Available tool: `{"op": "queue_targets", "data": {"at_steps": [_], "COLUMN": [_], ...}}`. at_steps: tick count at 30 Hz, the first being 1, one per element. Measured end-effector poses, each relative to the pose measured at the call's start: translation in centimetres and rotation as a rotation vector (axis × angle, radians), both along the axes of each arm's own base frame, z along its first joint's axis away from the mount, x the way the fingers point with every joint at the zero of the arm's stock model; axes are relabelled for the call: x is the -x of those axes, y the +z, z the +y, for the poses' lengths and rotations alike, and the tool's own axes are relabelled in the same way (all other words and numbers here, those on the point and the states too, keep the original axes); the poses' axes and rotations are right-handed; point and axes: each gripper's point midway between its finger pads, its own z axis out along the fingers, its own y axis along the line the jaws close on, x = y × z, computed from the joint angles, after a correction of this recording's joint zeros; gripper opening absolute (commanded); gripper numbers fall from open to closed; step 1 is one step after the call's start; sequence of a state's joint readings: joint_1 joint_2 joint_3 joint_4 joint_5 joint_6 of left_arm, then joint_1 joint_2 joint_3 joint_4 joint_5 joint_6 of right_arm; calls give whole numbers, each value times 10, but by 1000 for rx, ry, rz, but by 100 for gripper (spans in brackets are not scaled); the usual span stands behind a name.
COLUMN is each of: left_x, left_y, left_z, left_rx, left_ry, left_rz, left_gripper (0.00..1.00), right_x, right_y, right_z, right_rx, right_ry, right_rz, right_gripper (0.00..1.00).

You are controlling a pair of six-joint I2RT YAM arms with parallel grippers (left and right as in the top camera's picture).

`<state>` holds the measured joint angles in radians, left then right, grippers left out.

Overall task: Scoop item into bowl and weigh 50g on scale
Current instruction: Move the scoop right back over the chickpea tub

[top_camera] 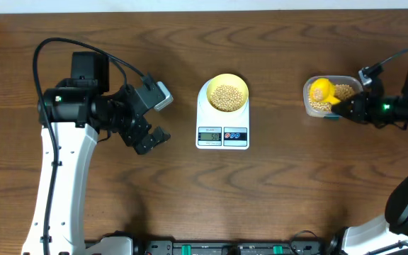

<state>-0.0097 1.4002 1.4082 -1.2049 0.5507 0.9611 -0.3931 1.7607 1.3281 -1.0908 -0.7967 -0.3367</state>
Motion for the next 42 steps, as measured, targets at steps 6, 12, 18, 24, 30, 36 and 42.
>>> {"op": "queue_targets", "data": {"at_steps": [6,12,18,24,30,36,42], "left_x": [0,0,0,0,0,0,0], "left_y": [0,0,0,0,0,0,0], "left_z": [0,0,0,0,0,0,0], "left_rx": [0,0,0,0,0,0,0], "left_ry": [0,0,0,0,0,0,0], "left_rz": [0,0,0,0,0,0,0], "left_gripper": [99,99,99,99,99,99,99], "right_x": [4,5,-4,-15,-18,-18,-20], "right_y": [-18,-27,-20,-2,3,3,16], "right_z": [-19,-26,-35,-44,-39,-33,-39], "right_rx": [163,260,370,517,693,920,1157], "right_ry": [6,22,31,44,105,143,109], "right_rz": [42,65,55,45,61,95,104], "right_gripper": [2,2,2,2,2,1,1]}}
